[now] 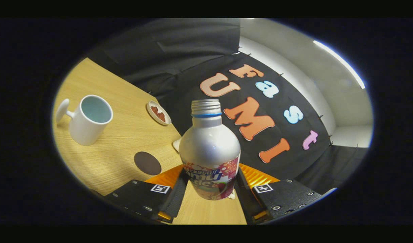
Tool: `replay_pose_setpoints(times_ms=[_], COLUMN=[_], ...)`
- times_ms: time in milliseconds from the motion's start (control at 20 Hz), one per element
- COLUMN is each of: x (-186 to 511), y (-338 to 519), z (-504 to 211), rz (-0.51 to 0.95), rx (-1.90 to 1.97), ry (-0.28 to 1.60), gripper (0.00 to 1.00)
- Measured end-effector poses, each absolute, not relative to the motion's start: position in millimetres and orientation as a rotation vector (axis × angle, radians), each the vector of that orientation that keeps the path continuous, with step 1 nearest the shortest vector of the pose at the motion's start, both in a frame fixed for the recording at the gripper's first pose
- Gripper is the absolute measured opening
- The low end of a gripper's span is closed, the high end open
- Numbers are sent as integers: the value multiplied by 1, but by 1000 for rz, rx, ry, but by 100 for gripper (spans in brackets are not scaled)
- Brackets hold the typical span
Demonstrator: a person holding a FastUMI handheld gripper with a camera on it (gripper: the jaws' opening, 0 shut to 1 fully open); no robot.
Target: Take the bottle from table, then pour the juice into the cup, finally place the bottle on the coaster
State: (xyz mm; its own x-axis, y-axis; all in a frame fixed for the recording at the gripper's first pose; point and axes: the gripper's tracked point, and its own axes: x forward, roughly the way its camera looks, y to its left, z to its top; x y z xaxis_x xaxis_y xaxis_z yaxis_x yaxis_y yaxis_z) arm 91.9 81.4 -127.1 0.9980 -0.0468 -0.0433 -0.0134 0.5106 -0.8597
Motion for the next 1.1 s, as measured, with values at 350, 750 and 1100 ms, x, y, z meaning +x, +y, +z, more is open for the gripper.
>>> replay_pose_setpoints(times_ms=[350, 750, 1100], x=[104, 111, 114], y=[99, 116, 134], z=[-131, -121, -116], rz=[-1, 5, 29], rx=[-1212, -1403, -1533], ry=[8, -88, -170], gripper=[75, 74, 75])
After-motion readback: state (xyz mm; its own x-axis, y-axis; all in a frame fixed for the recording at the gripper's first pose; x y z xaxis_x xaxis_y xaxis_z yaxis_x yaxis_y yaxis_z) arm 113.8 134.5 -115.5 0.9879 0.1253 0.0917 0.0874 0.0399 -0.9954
